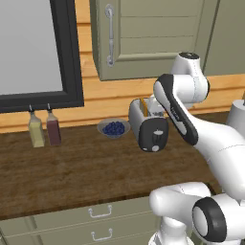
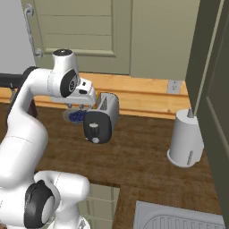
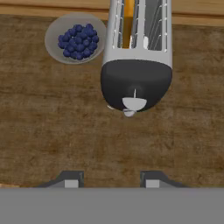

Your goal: Start the toaster. Once the lever pops up, take the bread to the plate on the dining counter.

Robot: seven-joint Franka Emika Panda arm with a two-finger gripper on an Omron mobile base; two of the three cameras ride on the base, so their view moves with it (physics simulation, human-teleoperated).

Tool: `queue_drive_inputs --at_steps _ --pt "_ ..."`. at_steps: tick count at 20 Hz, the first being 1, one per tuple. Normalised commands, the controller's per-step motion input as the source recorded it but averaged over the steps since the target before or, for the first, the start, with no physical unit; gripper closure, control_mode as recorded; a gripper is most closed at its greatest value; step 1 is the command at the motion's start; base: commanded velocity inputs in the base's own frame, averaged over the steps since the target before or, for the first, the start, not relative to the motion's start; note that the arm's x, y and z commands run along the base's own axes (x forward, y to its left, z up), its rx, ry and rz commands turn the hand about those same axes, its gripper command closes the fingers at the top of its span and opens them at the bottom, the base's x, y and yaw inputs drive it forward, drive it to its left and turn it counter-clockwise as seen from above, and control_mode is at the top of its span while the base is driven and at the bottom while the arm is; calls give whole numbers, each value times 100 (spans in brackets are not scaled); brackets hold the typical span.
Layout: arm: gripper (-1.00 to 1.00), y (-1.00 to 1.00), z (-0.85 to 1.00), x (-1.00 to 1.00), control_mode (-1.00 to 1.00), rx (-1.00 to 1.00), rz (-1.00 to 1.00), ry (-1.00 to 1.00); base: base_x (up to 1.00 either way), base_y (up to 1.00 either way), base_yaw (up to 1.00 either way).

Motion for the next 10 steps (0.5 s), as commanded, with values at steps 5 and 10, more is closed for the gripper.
queue_drive_inputs --at_steps 5,10 --pt "-100 -21 -12 -35 -100 1 0 -1 0 0 0" --pt "-100 -27 -49 -45 -100 0 0 -9 0 0 0"
